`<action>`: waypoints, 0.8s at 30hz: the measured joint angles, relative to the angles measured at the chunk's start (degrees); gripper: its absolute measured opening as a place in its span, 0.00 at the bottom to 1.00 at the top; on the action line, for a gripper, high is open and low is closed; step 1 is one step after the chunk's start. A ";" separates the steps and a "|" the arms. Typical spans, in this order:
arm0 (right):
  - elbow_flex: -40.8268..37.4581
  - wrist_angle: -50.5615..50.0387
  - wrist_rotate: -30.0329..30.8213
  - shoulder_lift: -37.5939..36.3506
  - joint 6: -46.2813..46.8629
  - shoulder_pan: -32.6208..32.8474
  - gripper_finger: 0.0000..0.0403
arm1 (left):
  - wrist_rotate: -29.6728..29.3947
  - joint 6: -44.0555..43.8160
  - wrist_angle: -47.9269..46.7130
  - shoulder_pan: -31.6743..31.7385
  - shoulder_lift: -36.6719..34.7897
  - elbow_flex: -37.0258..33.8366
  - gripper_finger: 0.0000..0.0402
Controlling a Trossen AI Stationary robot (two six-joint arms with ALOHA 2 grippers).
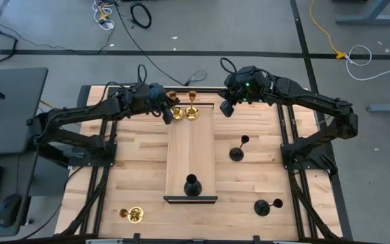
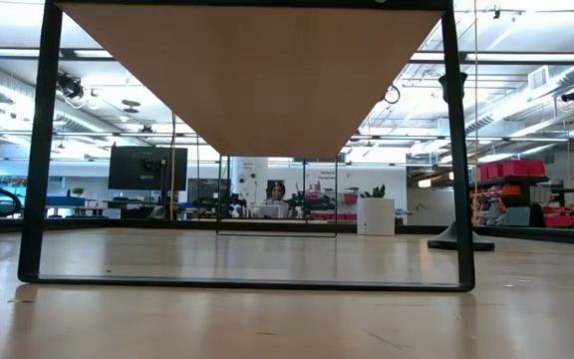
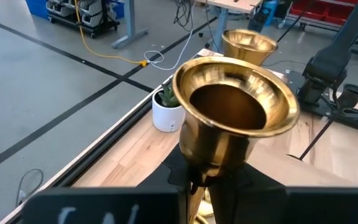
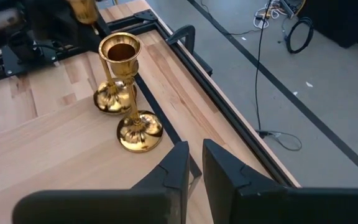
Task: Pick & Place candle stick holders
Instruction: Put the top gold candle holder on the shelf aligned with the other gold candle holder
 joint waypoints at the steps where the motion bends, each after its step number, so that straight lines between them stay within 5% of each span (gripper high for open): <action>1: 0.00 0.00 0.00 0.00 0.04 0.02 0.12 | 0.01 -0.17 -0.19 0.00 0.31 -0.01 0.07; 24: 0.00 -0.42 -1.82 0.00 0.02 0.02 0.12 | -1.32 0.18 0.42 0.07 3.75 -0.13 0.11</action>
